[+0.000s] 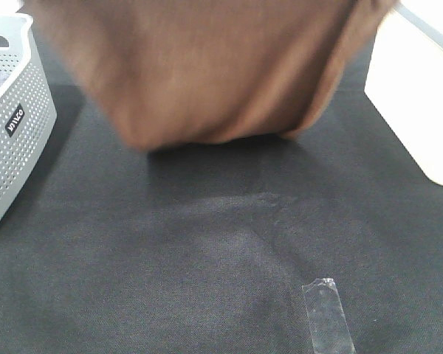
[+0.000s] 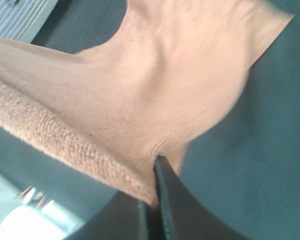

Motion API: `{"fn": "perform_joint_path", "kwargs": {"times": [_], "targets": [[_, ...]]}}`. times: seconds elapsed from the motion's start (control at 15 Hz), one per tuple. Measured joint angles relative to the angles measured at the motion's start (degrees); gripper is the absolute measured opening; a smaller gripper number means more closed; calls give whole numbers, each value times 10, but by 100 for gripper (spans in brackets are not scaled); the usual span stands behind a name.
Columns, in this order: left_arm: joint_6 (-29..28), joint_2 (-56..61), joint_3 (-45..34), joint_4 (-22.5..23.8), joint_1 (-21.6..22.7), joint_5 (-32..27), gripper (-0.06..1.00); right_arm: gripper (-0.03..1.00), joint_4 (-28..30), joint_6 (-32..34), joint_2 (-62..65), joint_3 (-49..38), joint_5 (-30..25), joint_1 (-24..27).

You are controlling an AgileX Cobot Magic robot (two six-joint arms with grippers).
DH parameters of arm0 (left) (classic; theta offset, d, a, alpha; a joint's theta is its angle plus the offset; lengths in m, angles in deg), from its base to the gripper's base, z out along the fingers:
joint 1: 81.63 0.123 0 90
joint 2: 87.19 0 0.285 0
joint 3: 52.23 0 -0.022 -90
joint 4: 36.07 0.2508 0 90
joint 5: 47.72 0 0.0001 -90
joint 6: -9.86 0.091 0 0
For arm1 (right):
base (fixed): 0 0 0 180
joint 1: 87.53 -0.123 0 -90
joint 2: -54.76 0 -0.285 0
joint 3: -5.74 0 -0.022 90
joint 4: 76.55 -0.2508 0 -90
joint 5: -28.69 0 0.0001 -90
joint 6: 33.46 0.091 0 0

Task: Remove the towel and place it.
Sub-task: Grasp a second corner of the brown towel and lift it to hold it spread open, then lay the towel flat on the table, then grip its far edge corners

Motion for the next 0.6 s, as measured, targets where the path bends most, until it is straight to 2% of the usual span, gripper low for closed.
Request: {"fn": "perform_joint_path", "kwargs": {"times": [0.27, 0.33, 0.6], "targets": [[-2, 104, -143, -38, -2, 16, 0, 0, -36, 19, 87, -127, 5, -1], [-2, 104, -143, -38, -2, 16, 0, 0, -36, 19, 87, -127, 5, -1], [-11, 181, -231, -67, -4, 26, 0, 0, -63, 47, 167, -221, 10, -5]]}}
